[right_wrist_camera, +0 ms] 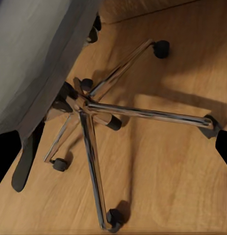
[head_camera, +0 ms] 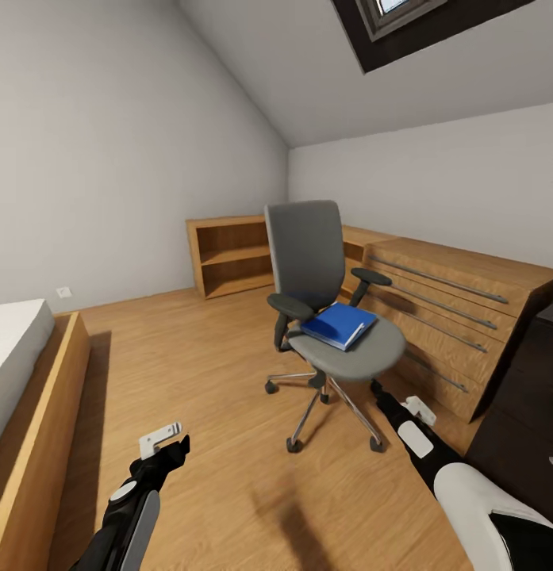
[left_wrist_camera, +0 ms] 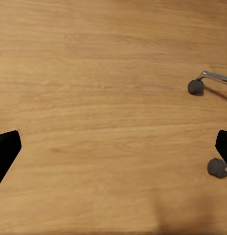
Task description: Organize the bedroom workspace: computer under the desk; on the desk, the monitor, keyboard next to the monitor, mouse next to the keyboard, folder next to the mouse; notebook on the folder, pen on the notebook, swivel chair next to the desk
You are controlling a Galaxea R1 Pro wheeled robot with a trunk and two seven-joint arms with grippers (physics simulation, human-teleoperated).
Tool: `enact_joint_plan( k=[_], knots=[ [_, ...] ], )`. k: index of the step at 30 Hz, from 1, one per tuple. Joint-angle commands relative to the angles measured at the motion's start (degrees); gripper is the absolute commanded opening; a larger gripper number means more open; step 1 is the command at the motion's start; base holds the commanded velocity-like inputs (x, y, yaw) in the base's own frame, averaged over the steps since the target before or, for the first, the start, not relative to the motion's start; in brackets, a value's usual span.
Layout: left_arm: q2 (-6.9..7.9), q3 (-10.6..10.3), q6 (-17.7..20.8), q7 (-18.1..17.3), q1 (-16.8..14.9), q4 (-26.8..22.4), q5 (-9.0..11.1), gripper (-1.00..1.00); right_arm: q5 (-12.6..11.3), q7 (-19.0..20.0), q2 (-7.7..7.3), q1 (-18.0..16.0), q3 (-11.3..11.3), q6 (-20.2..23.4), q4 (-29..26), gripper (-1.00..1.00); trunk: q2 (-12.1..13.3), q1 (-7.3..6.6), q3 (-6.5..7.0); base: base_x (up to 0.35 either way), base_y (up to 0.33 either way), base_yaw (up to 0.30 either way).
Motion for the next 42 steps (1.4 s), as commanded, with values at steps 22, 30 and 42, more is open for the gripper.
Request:
enact_joint_plan(
  k=[22, 30, 42],
  knots=[
    [-0.12, -4.4, -0.1, 0.4, 0.0, 7.9, 0.7, 1.0, 13.4, 0.0, 2.67, 1.2, 1.1, -7.8, 10.5, 1.0, 8.0, -4.41, 3.53, -0.003, 0.0, 0.0],
    [-0.06, -6.3, -0.8, 0.3, 0.0, 21.2, 0.5, 1.0, 21.5, 0.0, 6.42, 7.7, 1.3, -17.8, 16.8, 1.0, 11.2, -6.17, 4.97, 0.0, 0.0, 0.0],
    [0.16, -6.7, -23.1, 0.2, 0.0, 37.0, 0.5, 1.0, 32.3, -0.4, 9.79, 14.5, 1.2, -30.3, 17.3, 1.0, 16.0, -8.8, 7.12, 0.0, 0.0, 0.0]
  ],
)
